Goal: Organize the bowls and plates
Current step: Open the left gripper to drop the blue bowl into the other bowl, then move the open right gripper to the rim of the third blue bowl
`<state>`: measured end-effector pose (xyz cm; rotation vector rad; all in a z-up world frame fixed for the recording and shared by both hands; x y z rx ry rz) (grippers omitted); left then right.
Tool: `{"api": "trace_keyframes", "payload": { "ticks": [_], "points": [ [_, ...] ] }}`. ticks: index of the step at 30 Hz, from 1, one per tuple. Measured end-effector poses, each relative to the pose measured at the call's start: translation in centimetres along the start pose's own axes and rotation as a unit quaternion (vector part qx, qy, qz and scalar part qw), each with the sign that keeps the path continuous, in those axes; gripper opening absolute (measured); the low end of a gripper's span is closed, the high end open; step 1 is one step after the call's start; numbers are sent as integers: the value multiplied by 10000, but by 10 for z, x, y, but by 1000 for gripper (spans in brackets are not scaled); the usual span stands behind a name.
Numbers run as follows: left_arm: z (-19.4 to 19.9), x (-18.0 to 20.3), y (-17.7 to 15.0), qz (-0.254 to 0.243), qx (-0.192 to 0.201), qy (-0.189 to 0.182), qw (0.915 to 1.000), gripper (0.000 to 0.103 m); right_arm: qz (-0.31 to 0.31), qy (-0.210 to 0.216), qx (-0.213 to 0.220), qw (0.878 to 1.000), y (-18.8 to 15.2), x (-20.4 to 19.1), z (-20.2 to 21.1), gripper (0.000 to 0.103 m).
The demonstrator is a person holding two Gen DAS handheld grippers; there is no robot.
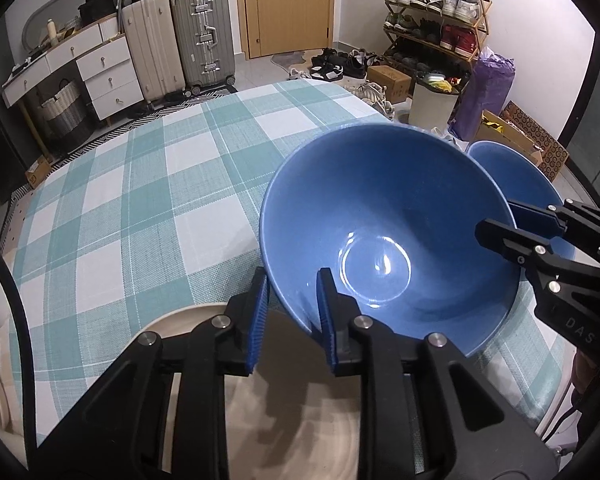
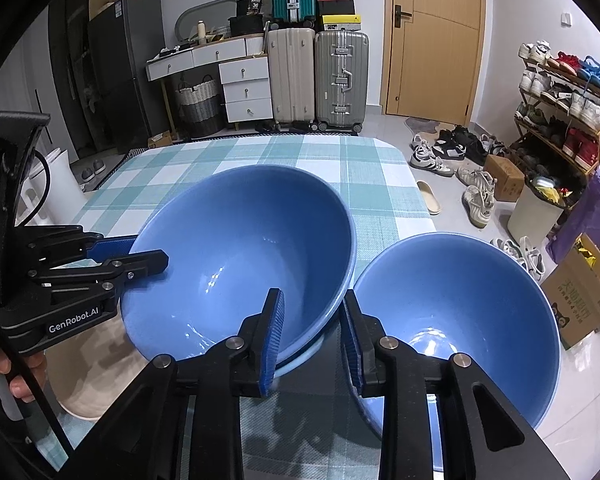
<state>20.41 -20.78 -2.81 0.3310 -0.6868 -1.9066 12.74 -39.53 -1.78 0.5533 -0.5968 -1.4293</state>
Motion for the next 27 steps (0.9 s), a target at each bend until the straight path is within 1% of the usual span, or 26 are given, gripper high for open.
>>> {"api": "trace_keyframes", "payload": {
  "ticks": [2,6,8,14,16,17,18,19,20,22,23,24,27],
  "points": [
    [-1,1,-1,-10,-3,1,10000,21,-32,-37,-39,10000,-1,2,-2,32],
    [-2,1,-1,13,-22,-21,10000,21,9,-137,-10,9999,-4,2,-3,32],
    [-4,1,-2,56,-46,-58,10000,21,6,-105,-11,9999,-4,1,-3,36],
    [-7,0,-5,157,-143,-177,9996,28,-29,-67,68,9999,-2,2,1,48],
    [-7,-1,-6,214,-181,-179,9994,37,-60,-67,99,9999,-1,3,4,49],
    [-7,-1,-7,233,-184,-178,9994,39,-73,-67,103,9999,-1,5,5,49],
    [-6,0,-7,244,-177,-184,9994,45,-97,-55,111,9999,-1,6,7,50],
    [-4,1,-7,238,-140,-192,9994,51,-116,-41,124,9998,-1,7,8,56],
    [-1,3,-7,228,-108,-190,9995,54,-146,-14,145,9998,-1,8,10,68],
    [4,6,-6,219,-22,-193,9996,69,-247,101,254,9993,0,11,17,81],
    [6,7,-6,234,5,-197,9995,72,-301,144,316,9989,0,13,21,83],
    [8,8,-6,258,34,-204,9995,79,-354,171,354,9986,0,14,24,83],
    [14,13,-6,253,79,-247,9993,80,-541,136,473,9973,2,24,34,89]
  ]
}}
Point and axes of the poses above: each gripper's, at about its wrist camera, not at the fingertips, and z roughly against the way its jaws point, x to its right, y to its top, the point moved 8 cm from there along -z, roughly the way its jaws point, and after that the axes turned 5 degrees about -y, right-handed, at the moved point
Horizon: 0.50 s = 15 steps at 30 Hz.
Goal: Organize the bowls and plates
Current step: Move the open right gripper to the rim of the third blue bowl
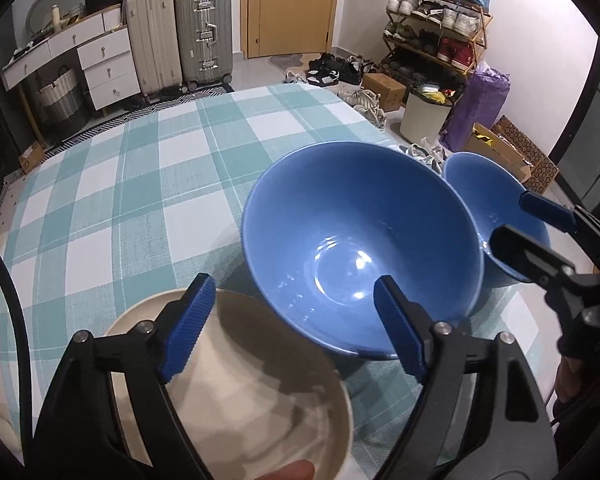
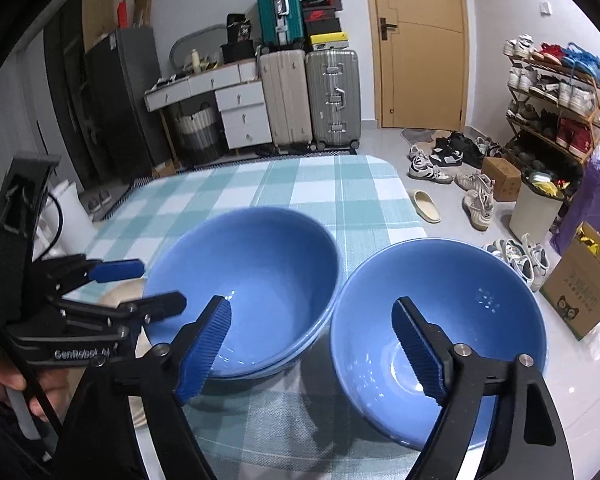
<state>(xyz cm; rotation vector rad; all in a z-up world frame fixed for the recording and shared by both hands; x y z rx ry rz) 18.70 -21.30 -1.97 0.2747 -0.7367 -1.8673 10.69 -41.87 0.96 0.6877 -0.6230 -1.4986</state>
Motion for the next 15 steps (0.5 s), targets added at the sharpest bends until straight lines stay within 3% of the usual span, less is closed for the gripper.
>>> {"api": "trace_keyframes", "payload": {
  "ticks": [2,9,15],
  "points": [
    [3,5,0,-26,29,-31,10000,82,-82,-12,97,9999,1,6,6,98],
    [14,19,0,99,216,-160,9996,102,-236,-251,450,9984,8,30,35,102],
    [21,33,0,226,386,-280,9986,102,-436,-279,732,9960,17,52,67,102]
  ]
}}
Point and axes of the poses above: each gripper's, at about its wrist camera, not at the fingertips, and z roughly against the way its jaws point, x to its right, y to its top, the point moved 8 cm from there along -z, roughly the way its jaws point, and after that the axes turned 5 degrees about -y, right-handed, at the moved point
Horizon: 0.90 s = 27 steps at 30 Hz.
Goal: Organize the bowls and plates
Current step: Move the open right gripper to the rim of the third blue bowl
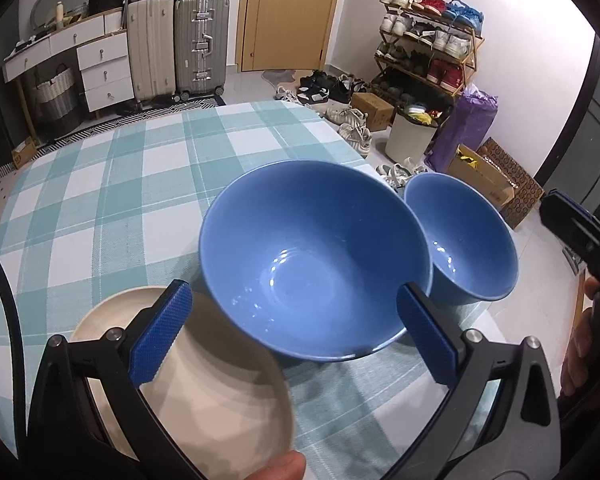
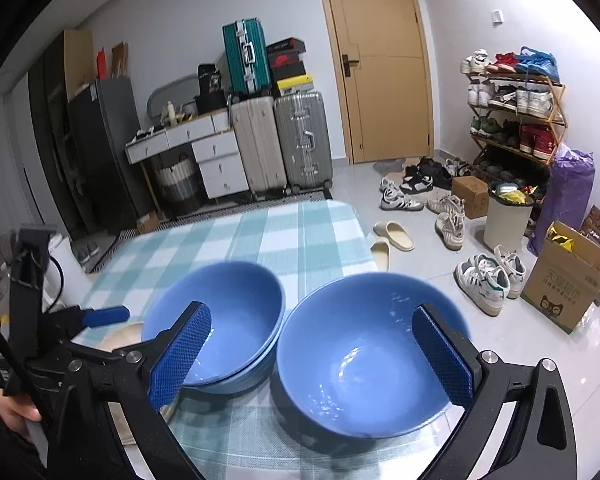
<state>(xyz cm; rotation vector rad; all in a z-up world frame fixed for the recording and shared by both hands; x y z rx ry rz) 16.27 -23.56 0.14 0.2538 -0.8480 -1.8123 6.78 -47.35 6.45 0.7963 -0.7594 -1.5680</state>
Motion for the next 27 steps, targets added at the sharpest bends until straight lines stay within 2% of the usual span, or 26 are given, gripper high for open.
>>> {"api": "trace_keyframes", "payload": {
  "ticks": [8,13,17,27],
  "points": [
    [8,22,0,63,153,-78,9998,102,-139,-188,263,9994,7,31,20,102],
    [14,38,-3,73,194,-157,9997,102,-278,-233,215,9991,0,49,23,102],
    [17,49,-4,127,243,-228,9994,102,-364,-478,173,9980,-2,65,23,102],
    [16,79,-9,180,226,-394,9988,101,-686,-521,49,9963,-10,97,27,102]
  ]
}}
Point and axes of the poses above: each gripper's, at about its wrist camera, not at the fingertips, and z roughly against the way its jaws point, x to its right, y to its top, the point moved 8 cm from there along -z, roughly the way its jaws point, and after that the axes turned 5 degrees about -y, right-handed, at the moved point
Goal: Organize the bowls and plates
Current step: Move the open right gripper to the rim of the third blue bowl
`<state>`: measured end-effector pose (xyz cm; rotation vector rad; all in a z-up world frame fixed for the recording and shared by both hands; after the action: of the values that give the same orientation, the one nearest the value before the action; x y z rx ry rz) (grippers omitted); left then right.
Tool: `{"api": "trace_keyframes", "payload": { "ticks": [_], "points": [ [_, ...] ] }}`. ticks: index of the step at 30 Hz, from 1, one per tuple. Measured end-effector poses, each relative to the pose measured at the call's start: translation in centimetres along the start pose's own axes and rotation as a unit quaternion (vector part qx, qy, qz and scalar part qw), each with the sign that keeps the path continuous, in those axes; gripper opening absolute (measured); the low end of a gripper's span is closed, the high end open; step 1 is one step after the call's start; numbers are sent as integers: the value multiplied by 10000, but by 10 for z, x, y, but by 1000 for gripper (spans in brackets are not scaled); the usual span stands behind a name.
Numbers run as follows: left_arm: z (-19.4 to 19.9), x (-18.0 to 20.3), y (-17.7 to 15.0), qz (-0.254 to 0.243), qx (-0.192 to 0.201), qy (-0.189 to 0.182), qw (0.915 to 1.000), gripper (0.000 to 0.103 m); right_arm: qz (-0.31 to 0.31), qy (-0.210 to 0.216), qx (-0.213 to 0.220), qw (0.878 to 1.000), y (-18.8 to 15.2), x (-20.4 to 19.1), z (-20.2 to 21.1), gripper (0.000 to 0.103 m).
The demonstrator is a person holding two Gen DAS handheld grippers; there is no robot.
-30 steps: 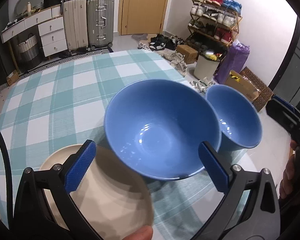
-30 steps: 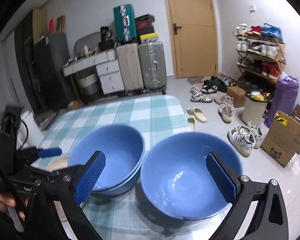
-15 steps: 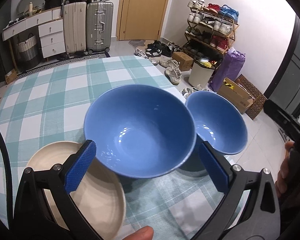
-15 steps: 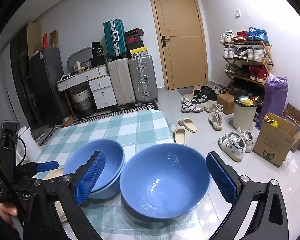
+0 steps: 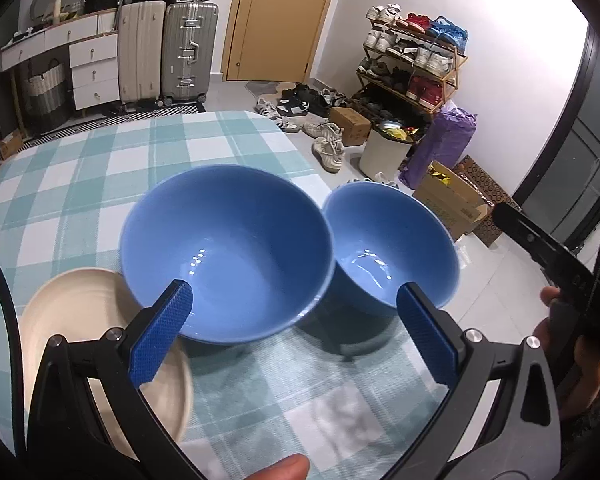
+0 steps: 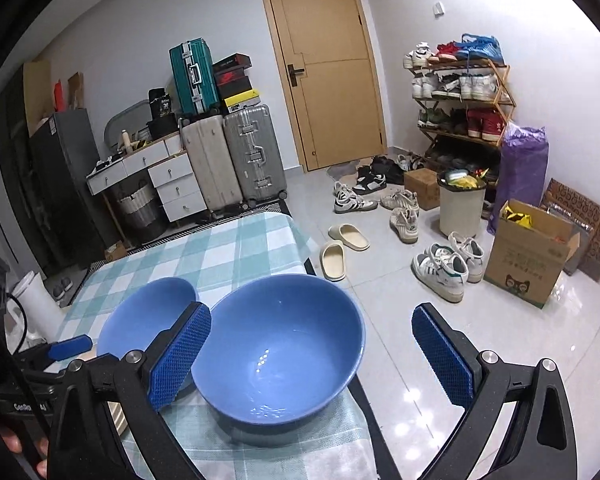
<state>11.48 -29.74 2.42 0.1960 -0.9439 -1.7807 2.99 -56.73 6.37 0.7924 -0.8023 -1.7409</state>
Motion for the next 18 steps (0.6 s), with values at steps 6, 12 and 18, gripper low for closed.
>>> {"api": "trace_keyframes", "payload": {
  "ticks": [6,12,18],
  "points": [
    [-2,25,-7,-116,-56,-224,9997,79,-136,117,-5,9998,1,13,0,102],
    [-12,47,-15,-122,-234,-514,9983,62,-275,350,-41,9990,-2,19,-2,102],
    [-31,54,-22,29,-450,-576,9973,59,-346,400,-209,9984,-10,24,-14,87]
  ]
}}
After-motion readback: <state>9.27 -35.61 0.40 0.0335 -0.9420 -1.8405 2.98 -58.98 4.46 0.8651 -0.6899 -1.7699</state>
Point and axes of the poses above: each gripper's, at about its wrist camera, not at the fingertips, and z roughly against the way its jaws point, x to its right, y to its top, the point moved 8 cm from there along -z, roughly the way its jaws point, and after that the axes turned 5 degrees about -y, right-handed, at the moved point
